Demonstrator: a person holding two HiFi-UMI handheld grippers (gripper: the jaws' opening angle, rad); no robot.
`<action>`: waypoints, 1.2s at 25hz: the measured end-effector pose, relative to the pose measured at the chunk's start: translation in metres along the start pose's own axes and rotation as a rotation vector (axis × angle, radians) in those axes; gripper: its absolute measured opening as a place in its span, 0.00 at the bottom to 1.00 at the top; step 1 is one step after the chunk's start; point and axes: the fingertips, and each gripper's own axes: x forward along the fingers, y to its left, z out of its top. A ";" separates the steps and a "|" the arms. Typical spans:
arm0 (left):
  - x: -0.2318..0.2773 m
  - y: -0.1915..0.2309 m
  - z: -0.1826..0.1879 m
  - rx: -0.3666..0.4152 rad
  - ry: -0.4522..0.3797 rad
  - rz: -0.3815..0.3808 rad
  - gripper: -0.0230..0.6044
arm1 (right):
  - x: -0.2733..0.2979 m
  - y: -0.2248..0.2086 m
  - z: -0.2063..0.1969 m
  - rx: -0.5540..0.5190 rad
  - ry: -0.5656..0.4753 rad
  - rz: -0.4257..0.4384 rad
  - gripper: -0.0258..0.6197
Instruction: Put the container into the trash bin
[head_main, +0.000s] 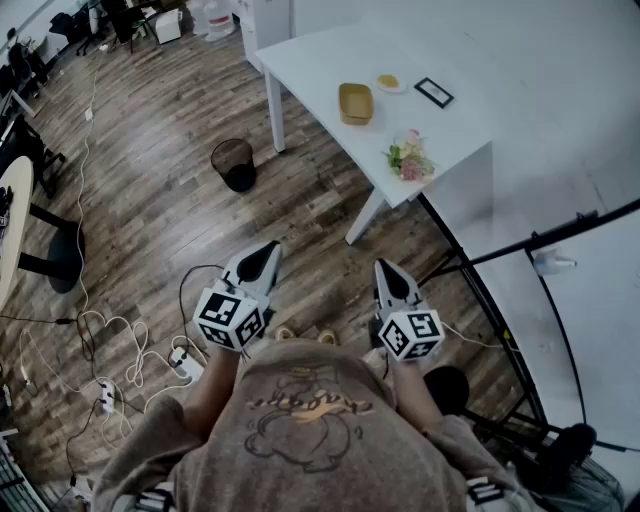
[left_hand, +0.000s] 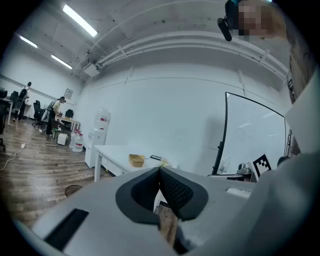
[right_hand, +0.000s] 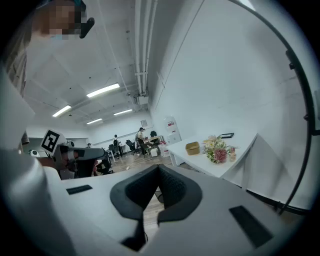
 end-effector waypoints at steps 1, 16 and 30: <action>0.002 0.000 0.001 0.004 -0.004 -0.003 0.04 | 0.002 0.001 0.001 -0.001 -0.006 0.001 0.04; -0.019 0.029 -0.007 0.030 0.004 -0.040 0.04 | 0.017 0.043 -0.022 0.026 -0.031 -0.005 0.04; -0.007 0.068 0.003 0.038 -0.019 -0.066 0.04 | 0.061 0.051 -0.018 0.009 -0.045 -0.038 0.04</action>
